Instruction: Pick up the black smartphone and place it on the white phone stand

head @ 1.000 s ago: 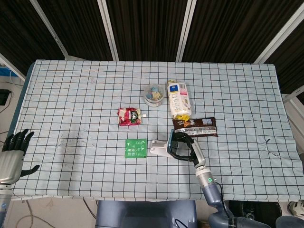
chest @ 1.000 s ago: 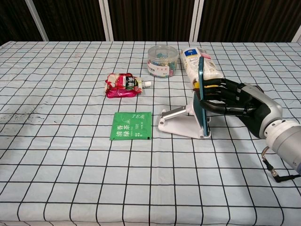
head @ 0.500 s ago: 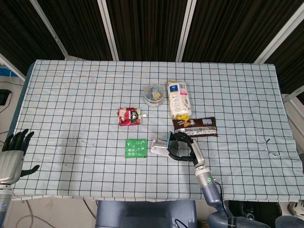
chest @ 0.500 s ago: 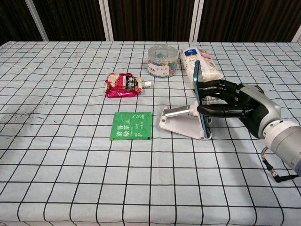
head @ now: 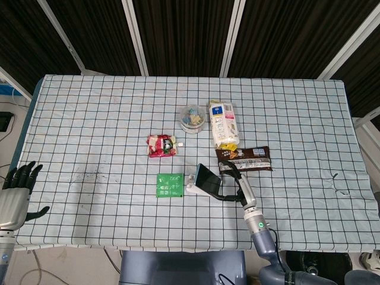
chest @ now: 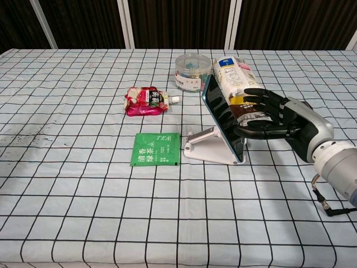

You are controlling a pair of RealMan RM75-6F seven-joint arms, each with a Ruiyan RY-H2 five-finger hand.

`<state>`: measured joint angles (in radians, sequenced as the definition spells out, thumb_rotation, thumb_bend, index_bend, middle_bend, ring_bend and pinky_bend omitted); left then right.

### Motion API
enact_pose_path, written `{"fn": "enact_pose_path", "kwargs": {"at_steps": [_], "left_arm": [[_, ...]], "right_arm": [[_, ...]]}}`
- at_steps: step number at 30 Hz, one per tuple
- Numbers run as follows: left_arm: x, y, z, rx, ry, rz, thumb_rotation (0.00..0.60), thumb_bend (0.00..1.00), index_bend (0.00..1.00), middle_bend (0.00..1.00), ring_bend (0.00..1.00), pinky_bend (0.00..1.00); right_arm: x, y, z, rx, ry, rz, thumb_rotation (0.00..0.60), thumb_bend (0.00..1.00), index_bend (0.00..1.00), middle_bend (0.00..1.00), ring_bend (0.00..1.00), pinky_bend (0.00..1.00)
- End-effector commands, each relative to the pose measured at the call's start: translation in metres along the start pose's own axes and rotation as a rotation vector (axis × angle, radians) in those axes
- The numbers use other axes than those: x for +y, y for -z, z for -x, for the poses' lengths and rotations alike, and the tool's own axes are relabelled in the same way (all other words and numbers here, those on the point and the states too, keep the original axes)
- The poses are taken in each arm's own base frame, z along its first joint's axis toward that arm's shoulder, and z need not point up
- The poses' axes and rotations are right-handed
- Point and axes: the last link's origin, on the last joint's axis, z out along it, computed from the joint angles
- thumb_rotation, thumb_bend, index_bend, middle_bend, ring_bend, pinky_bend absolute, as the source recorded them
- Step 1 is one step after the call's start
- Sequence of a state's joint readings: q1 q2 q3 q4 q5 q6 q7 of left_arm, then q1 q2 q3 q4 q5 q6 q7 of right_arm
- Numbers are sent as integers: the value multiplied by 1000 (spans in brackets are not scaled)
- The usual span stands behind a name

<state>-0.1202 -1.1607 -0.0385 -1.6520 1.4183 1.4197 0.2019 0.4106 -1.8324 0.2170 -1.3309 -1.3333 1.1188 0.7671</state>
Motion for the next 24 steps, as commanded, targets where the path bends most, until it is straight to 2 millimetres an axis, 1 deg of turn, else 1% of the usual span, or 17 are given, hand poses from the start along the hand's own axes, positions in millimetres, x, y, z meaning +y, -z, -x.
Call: {"fn": "enact_pose_path", "kwargs": {"at_steps": [1, 4, 8, 13, 17, 23, 24], "left_arm": [[0, 0, 0, 0, 1, 0, 600, 0, 0, 0, 0, 0], [0, 0, 0, 1, 1, 2, 600, 0, 0, 0, 0, 0], [0, 0, 0, 0, 2, 4, 600, 0, 0, 0, 0, 0], [0, 0, -1, 0, 6, 8, 600, 0, 0, 0, 0, 0], [1, 1, -2, 4, 11, 16, 600, 0, 0, 0, 0, 0], [2, 2, -3, 11, 22, 27, 600, 0, 0, 0, 0, 0], [2, 2, -4, 12, 25, 30, 600, 0, 0, 0, 0, 0]], "right_arm": [[0, 2, 1, 1, 13, 4, 600, 63, 33, 6, 0, 153], [0, 3, 0, 5, 23, 10, 600, 61, 7, 0, 0, 150], [-1, 4, -2, 10, 38, 14, 600, 60, 0, 0, 0, 142], [-4, 12, -11, 19, 88, 5, 600, 60, 0, 0, 0, 142], [-15, 18, -29, 49, 120, -11, 600, 60, 0, 0, 0, 142], [-46, 29, -65, 118, 191, -56, 600, 59, 0, 0, 0, 142], [-52, 32, -76, 137, 213, -56, 600, 60, 0, 0, 0, 142]]}}
